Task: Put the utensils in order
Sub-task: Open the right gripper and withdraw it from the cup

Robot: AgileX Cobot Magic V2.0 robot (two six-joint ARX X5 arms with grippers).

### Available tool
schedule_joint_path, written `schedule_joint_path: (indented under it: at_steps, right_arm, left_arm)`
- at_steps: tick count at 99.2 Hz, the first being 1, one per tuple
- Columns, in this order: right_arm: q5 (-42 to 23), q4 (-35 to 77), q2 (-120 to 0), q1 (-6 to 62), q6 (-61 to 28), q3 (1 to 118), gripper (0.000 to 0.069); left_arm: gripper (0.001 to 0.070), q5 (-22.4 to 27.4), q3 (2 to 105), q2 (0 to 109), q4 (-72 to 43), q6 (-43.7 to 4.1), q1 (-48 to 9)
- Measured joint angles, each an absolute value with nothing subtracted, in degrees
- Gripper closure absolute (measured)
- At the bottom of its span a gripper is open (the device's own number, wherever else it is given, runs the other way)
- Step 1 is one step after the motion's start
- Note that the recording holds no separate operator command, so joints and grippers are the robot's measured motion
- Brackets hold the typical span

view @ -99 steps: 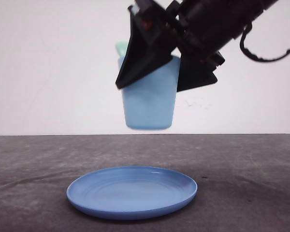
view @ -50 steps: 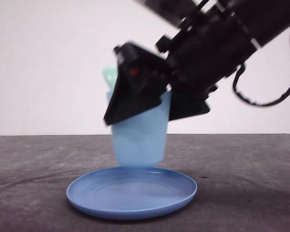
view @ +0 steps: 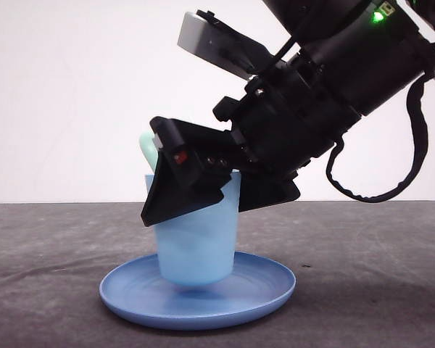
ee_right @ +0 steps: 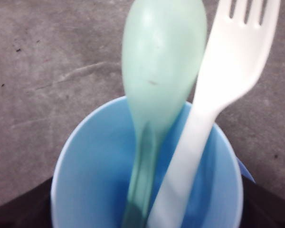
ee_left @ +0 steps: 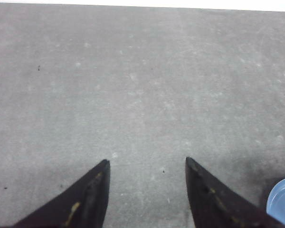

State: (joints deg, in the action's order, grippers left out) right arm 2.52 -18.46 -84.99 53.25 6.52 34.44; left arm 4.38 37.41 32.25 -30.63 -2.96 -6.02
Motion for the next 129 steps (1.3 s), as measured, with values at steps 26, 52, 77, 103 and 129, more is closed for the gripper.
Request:
schedule_joint_path:
  at_steps: [26, 52, 77, 103, 129]
  right_arm:
    - [2.52, -16.91, -84.99, 53.25, 6.52, 34.44, 0.0209]
    - [2.57, -16.51, -84.99, 53.25, 6.52, 34.44, 0.019]
    - [2.57, -16.51, -84.99, 53.25, 6.52, 34.44, 0.0112]
    - [2.59, -16.12, -84.99, 53.25, 6.52, 34.44, 0.006]
    - [2.81, -3.38, -80.62, 51.48, 6.74, 34.44, 0.0049]
  left_arm:
    - [0.041, 4.38, 37.41, 32.25, -30.63, -2.96, -6.02]
    - [0.041, 4.38, 37.41, 32.25, -30.63, -2.96, -6.02]
    - [0.041, 4.38, 37.41, 32.25, -30.63, -2.96, -6.02]
    - [0.041, 4.38, 37.41, 32.25, -30.61, -2.96, -6.02]
    - [0.041, 4.38, 37.41, 32.25, -30.61, -2.94, -6.02]
